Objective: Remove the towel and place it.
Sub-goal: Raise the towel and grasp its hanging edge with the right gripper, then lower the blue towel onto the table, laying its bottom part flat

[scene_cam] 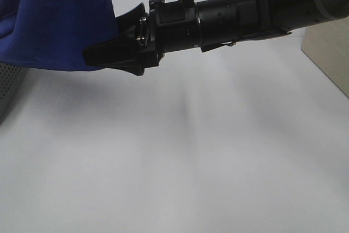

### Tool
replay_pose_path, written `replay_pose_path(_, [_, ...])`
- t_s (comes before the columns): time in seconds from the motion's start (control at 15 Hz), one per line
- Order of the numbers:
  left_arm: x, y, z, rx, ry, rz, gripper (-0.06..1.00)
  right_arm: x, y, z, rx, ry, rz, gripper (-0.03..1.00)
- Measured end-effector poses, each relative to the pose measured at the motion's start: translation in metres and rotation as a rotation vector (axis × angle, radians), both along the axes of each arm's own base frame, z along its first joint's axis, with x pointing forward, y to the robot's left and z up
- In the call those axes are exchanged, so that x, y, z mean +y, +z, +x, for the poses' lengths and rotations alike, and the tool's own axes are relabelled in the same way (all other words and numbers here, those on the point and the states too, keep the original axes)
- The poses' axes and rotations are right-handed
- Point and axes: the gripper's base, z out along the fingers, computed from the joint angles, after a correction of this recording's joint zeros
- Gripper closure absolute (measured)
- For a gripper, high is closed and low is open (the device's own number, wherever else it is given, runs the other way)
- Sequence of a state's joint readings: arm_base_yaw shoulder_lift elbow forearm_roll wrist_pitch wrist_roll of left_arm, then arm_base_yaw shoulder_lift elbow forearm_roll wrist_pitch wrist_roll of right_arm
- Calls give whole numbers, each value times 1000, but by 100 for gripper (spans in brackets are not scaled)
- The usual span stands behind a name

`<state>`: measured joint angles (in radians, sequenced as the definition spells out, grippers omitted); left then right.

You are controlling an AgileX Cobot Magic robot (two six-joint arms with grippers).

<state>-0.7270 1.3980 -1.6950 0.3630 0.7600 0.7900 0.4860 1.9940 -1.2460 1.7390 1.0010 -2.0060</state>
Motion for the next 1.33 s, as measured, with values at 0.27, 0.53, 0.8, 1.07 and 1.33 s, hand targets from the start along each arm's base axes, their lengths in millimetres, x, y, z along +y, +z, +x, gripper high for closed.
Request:
replay_pose_path(0.27, [0,0,0,-2,-3,-5,94,5,-2,0,-4,-2,-12,21])
replay_pose_path(0.53, [-1,1,0,-7,-5,-8,94,5,-2,0,-4,-5,-14,66])
replay_pose_path(0.8, [-1,1,0,-7,-5,-8,94,5,-2,0,50,-14,-15,95])
replay_pose_path(1.07, [-1,1,0,-3,-7,-12,94,4,-4,2,236,-81,-70,95])
replay_pose_path(1.33, [-11,-7,10,5,-13,-35,94,-20,34,-9,246,-210,-304,95])
